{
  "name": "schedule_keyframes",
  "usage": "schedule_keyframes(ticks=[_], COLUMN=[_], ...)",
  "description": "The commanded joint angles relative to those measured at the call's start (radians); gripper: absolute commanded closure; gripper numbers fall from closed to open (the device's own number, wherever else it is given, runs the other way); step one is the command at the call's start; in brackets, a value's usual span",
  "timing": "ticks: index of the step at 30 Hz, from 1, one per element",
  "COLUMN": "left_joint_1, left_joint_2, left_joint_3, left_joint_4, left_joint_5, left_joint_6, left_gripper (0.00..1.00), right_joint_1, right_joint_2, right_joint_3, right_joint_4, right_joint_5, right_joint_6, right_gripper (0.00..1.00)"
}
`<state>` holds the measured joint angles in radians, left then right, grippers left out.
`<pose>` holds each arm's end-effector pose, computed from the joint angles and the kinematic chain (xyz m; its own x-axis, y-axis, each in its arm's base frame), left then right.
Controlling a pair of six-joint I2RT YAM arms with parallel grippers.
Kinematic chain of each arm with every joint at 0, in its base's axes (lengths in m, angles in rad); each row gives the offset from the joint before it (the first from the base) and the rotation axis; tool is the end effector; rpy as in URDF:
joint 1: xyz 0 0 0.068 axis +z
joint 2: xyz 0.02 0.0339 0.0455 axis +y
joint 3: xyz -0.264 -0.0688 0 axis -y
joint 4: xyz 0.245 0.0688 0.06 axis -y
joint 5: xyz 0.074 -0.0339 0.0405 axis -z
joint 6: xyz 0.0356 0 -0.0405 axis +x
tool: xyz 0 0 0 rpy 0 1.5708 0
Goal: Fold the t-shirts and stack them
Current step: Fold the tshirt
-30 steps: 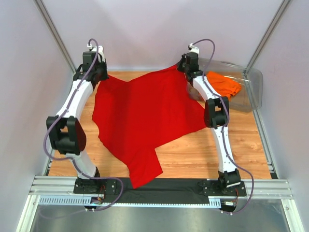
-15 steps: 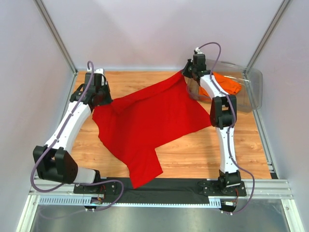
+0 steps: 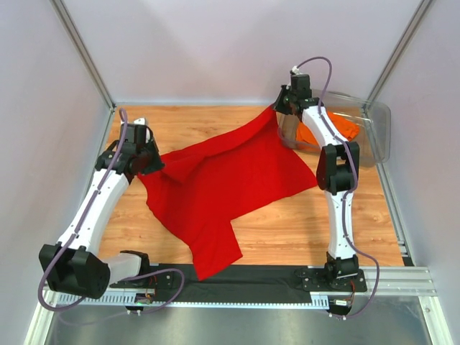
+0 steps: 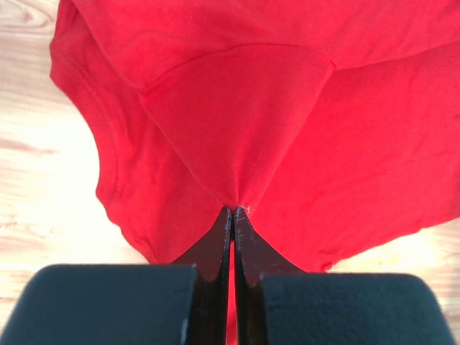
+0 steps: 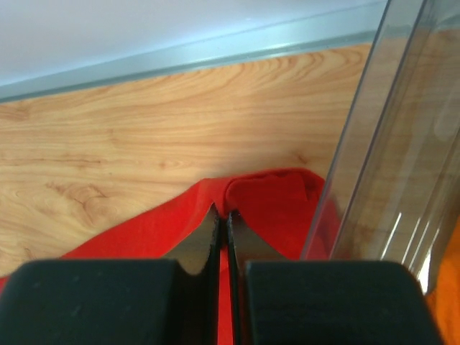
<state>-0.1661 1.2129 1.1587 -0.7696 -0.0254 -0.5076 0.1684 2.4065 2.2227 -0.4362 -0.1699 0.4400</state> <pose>0.2466 -0.0404 0.3270 -0.7045 -0.3746 -0.6028 -0.2222 0.9231 -0.3140 0.5476 0.0992 0.2414 -0.6464 0.3159 -0.6945 -0.0282 0.8997 0.4355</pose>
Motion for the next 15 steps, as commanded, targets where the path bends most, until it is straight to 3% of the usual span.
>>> schedule_keyframes(ticks=[1,8,9,10,11,12,13,15], left_joint_1=[-0.003,-0.003,-0.003,-0.003,-0.003,-0.003,-0.001,-0.003], left_joint_2=[-0.046,-0.088,-0.092,-0.089,-0.088,-0.098,-0.108,-0.133], left_joint_3=[-0.014,-0.088,-0.088,-0.082,-0.073,-0.062,-0.045,-0.047], left_joint_4=[-0.026,-0.058,-0.072,-0.104,-0.105,-0.144,-0.154,-0.102], left_joint_5=[0.019,0.029,0.028,0.025,0.025,-0.031,-0.053,-0.073], left_joint_6=[-0.032,-0.045,-0.048,-0.046,-0.042,-0.039,-0.02,0.018], left_gripper=[1.0,0.97,0.85,0.66,0.66,0.37,0.25,0.2], right_joint_1=[-0.006,-0.004,-0.004,-0.001,-0.001,0.008,0.016,0.048], right_joint_2=[-0.058,-0.055,-0.056,-0.067,-0.067,-0.09,-0.107,-0.132], right_joint_3=[-0.023,-0.044,-0.023,-0.014,-0.005,-0.003,-0.006,-0.008], right_joint_4=[-0.068,-0.14,-0.166,-0.221,-0.246,-0.265,-0.272,-0.254], right_joint_5=[-0.005,0.026,0.042,0.088,0.119,0.168,0.222,0.272], right_joint_6=[-0.044,-0.076,-0.087,-0.121,-0.145,-0.17,-0.225,-0.263], right_gripper=[0.98,0.94,0.87,0.68,0.62,0.49,0.45,0.38])
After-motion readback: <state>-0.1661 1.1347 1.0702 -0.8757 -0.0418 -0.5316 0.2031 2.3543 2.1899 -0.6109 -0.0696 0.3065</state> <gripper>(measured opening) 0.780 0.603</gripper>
